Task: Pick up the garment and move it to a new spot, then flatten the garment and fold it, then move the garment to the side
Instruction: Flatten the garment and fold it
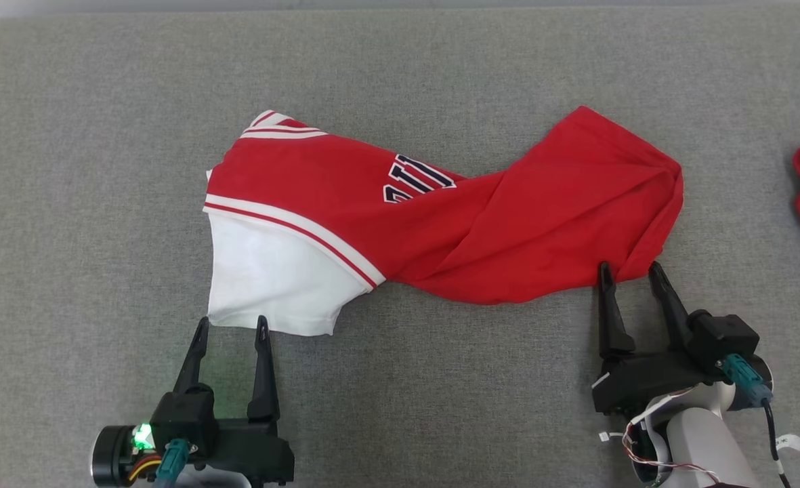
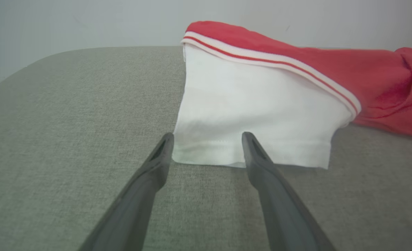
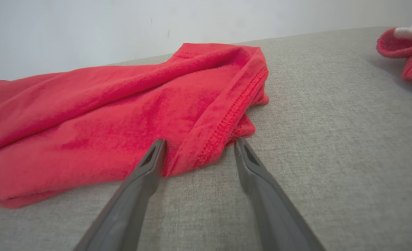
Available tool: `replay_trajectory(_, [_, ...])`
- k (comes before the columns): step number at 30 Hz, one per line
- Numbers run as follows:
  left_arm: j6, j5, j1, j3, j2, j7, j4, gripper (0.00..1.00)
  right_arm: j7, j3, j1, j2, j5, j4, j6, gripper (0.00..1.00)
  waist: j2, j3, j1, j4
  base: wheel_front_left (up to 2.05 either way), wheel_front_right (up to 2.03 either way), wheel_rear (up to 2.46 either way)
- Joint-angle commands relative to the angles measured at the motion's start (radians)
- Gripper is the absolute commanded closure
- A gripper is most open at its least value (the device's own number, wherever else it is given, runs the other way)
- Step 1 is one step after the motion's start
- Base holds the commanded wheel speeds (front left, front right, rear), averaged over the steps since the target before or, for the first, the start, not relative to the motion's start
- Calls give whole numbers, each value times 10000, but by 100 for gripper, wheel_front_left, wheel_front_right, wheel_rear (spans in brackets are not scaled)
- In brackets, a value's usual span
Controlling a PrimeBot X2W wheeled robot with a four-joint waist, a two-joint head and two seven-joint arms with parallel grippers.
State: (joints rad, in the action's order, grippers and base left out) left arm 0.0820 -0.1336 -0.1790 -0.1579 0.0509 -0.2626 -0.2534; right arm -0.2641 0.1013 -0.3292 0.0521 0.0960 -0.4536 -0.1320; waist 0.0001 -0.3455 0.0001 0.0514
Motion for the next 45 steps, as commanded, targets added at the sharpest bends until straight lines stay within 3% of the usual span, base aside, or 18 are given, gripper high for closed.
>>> replay_trajectory(1, [9, -124, -108, -11, -8, -32, -22, 0, 3, 110, 184, -21, -90, -78, 28, 0, -1, 52, -1, -55, 0, 0, 0])
replay_trajectory(12, [-57, -129, -117, -36, -6, -32, -73, 0, 3, 486, 276, -24, -289, -226, 28, 0, -1, 198, -1, -169, 0, 0, 0])
replay_trajectory(13, [-69, -132, -107, -19, -6, -32, -77, 0, 3, 514, 258, -24, -296, -250, 28, 6, -1, 208, -1, -166, 0, 0, 0])
replay_trajectory(14, [-79, -133, -92, -4, -6, -32, -82, 0, 3, 549, 230, -24, -314, -279, 28, 30, -1, 219, -1, -160, 0, 0, 0])
replay_trajectory(15, [-90, -127, -73, 10, -6, -32, -88, 0, 3, 576, 202, -22, -334, -312, 28, 44, -1, 232, -1, -151, 0, 0, 0])
replay_trajectory(17, [-100, -123, -35, 26, -6, -32, -106, 0, 3, 621, 156, -24, -378, -419, 28, 95, -1, 257, -1, -116, 0, 0, 0])
replay_trajectory(18, [-119, -117, -13, 43, -7, -32, -114, 0, 3, 637, 132, -24, -393, -474, 28, 100, -1, 274, -1, -97, 0, 0, 0])
replay_trajectory(27, [-237, -74, 391, 347, -7, -32, -235, 0, 1, 1042, 37, 88, -460, 207, 28, 100, -1, 897, -1, -127, 0, 0, 0])
replay_trajectory(41, [-432, -117, 995, 620, -4, -32, -329, 0, 1, -236, -165, 2532, -403, 1016, 29, 99, -1, 1884, -1, -528, 0, 0, 0])
replay_trajectory(42, [-426, -139, 1017, 642, -5, -32, -339, 0, 1, -146, -26, 2600, -387, 954, 29, 90, -1, 1905, -1, -530, 0, 0, 0])
replay_trajectory(45, [-433, -172, 1108, 719, -7, -32, -335, 0, 1, 349, 386, 2545, -481, 613, 29, 0, -1, 1945, -1, -546, 0, 0, 0])
